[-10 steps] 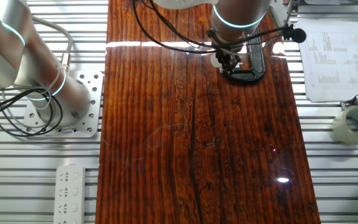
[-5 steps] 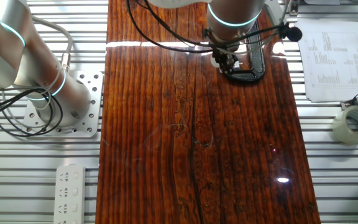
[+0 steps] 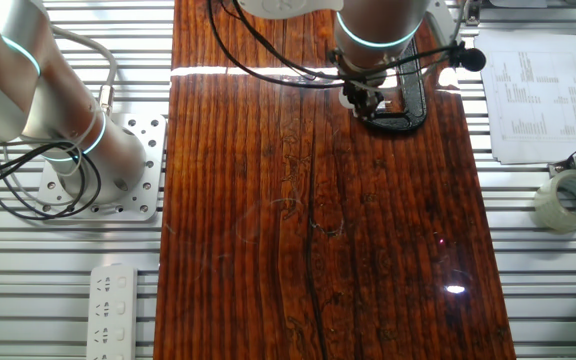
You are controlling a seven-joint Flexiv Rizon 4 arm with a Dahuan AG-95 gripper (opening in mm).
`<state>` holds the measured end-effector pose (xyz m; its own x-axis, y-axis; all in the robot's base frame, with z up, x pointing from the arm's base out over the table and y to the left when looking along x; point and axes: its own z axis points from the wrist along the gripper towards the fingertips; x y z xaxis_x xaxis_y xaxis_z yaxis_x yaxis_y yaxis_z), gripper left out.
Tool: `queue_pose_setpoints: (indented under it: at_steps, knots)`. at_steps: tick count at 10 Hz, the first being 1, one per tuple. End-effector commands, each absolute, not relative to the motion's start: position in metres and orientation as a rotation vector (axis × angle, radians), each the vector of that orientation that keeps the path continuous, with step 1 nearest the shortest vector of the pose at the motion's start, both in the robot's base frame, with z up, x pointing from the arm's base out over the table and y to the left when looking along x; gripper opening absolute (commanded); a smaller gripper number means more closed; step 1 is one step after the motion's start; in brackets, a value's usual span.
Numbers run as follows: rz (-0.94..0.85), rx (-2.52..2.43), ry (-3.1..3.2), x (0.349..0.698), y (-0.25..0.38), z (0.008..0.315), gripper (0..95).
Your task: Install the light bulb by rotating it
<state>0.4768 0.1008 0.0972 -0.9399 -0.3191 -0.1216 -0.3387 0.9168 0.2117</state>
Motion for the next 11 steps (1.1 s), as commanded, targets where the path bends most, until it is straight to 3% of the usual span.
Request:
queue_pose_setpoints:
  at_steps: [1,11]
  knots:
    - [0.361,-0.508,2.992,0.4779,0.1010,0.0961,57.0]
    - [0.404,-0.473,2.991,0.4786,0.0999,0.0922,57.0]
